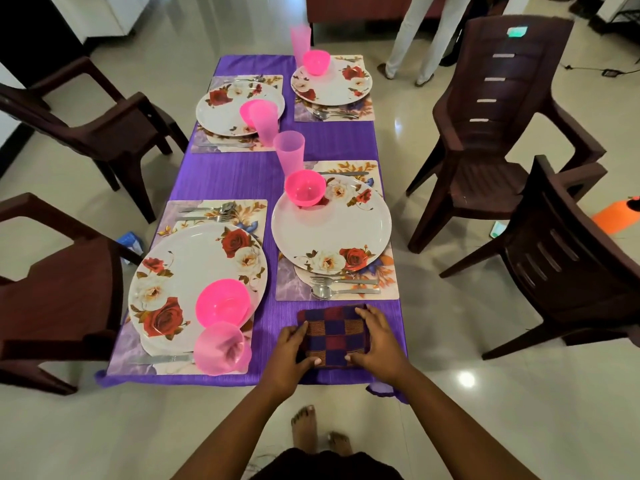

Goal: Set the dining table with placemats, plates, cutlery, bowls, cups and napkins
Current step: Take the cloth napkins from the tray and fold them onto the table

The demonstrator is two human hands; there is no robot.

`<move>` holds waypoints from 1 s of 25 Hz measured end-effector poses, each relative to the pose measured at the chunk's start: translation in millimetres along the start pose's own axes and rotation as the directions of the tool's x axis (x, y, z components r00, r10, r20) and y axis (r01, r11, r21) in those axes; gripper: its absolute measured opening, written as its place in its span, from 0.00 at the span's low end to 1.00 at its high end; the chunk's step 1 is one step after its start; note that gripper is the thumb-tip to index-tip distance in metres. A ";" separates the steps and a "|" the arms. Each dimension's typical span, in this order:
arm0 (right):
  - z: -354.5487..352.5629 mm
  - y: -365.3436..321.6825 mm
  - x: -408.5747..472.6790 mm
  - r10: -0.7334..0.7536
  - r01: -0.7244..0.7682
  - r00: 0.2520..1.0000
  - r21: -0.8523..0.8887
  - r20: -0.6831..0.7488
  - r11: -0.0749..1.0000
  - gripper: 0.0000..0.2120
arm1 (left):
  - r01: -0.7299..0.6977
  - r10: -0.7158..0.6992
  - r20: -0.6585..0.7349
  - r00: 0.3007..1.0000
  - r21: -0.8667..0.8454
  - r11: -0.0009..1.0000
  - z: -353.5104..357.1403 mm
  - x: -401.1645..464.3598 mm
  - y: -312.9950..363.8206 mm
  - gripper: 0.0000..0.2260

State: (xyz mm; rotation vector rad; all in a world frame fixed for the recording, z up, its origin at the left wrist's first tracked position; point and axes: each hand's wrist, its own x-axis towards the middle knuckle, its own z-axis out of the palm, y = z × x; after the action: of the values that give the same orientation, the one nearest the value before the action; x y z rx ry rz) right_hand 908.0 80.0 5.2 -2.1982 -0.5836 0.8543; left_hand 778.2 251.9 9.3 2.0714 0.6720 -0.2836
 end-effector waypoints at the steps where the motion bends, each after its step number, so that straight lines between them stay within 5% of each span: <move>1: 1.8 0.5 0.8 0.010 -0.010 1.000 -0.040 0.004 0.999 0.44 | -0.012 0.012 0.002 1.000 0.034 0.999 1.3 -0.2 0.8 0.33; 9: 11.3 -4.9 15.2 0.070 -0.073 0.997 -0.318 -0.022 0.945 0.42 | 0.001 0.001 -0.023 1.000 0.074 0.997 6.2 8.0 3.6 0.33; 11: 10.4 -9.3 11.7 0.086 -0.095 0.996 -0.404 -0.040 0.910 0.41 | 0.006 0.008 -0.057 0.998 0.234 0.972 5.7 9.8 4.0 0.32; 14: 11.3 -25.2 7.0 -0.015 -0.048 0.995 -0.622 -0.096 0.782 0.39 | -0.080 0.156 -0.110 0.982 0.502 0.861 3.3 13.6 11.4 0.28; 17: 24.4 -35.3 1.5 -0.187 0.152 0.982 -0.745 0.037 0.650 0.38 | -0.253 0.284 0.014 0.959 0.499 0.829 11.8 17.2 18.3 0.27; 22: 26.0 -15.2 1.3 -0.051 0.092 0.996 -0.769 0.077 0.633 0.36 | -0.166 0.101 0.134 0.986 0.677 0.717 11.2 21.0 7.2 0.33; 25: 14.0 10.6 -1.6 -0.112 0.181 0.983 -0.775 0.143 0.605 0.31 | -0.205 0.077 0.203 0.976 0.743 0.637 6.3 23.2 -5.0 0.37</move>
State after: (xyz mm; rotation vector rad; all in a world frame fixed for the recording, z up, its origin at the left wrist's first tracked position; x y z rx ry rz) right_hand 898.6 78.2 -9.6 -2.8372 -1.3830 0.6503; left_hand 794.9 257.0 -8.0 2.8579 0.2890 -0.7331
